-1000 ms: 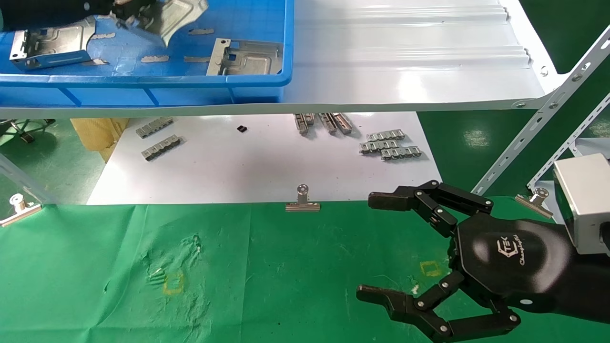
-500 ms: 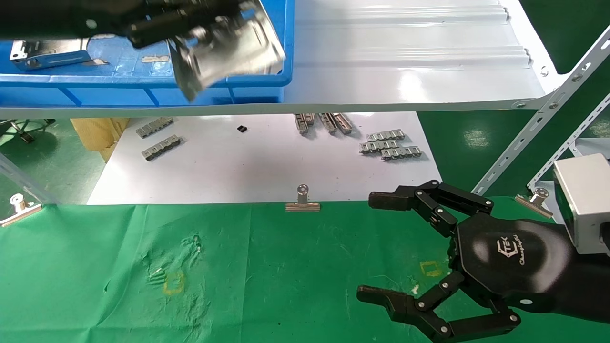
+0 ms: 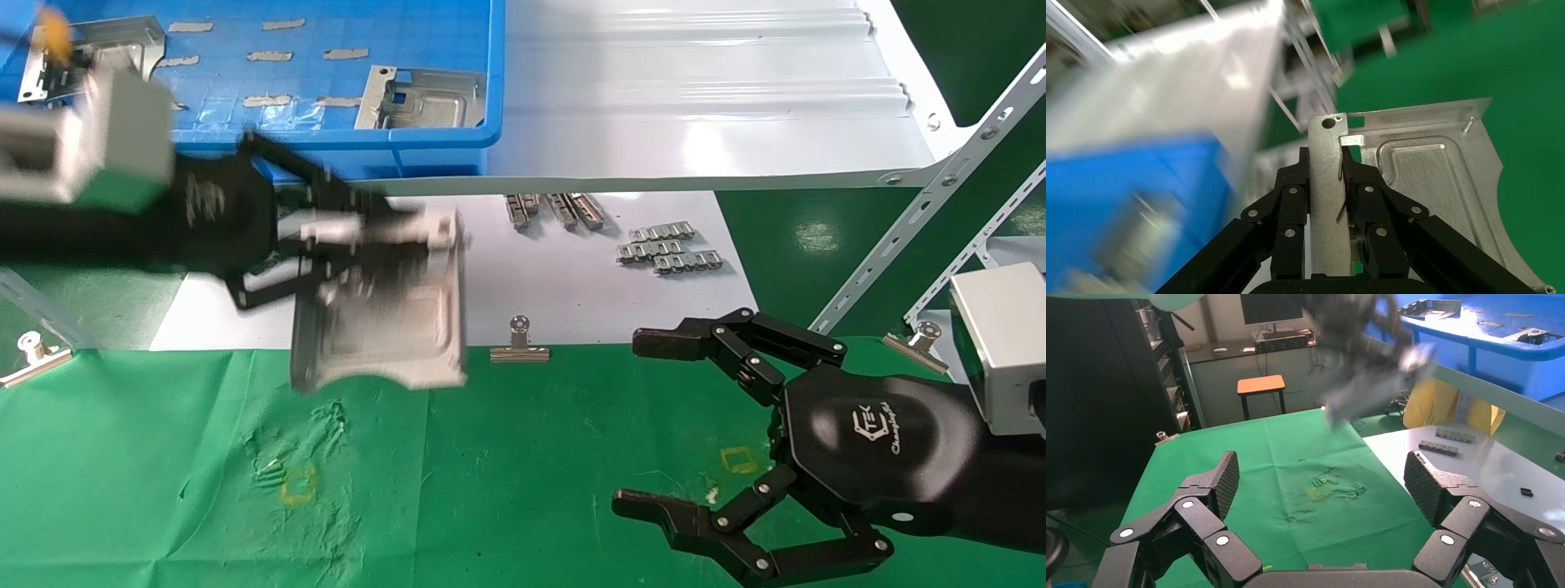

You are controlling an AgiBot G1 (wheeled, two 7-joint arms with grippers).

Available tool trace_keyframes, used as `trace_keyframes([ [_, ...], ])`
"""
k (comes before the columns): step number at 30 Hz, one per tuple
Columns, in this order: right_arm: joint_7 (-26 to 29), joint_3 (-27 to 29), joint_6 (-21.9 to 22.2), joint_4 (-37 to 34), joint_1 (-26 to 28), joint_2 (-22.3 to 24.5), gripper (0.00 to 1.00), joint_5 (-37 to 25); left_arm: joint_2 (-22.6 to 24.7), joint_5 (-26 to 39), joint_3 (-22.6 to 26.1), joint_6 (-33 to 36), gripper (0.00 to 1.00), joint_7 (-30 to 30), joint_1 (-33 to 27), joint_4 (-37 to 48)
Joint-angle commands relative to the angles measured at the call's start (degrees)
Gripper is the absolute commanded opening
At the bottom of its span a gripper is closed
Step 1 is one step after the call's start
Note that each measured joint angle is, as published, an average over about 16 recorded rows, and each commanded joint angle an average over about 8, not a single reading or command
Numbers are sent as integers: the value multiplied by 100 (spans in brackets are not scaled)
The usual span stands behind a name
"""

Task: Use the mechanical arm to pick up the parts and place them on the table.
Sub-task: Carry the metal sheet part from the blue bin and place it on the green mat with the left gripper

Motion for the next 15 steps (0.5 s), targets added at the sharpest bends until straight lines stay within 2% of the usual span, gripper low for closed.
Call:
trace_keyframes([
  [1,0,0,0,0,0,0,100,0,-150,54,283,-56,0,79,118,-157],
  [8,0,0,0,0,0,0,100,0,33,865,1015,-48,0,810,233,473],
  [15,0,0,0,0,0,0,100,0,222,976,1436,-51,0,1326,372,1089],
])
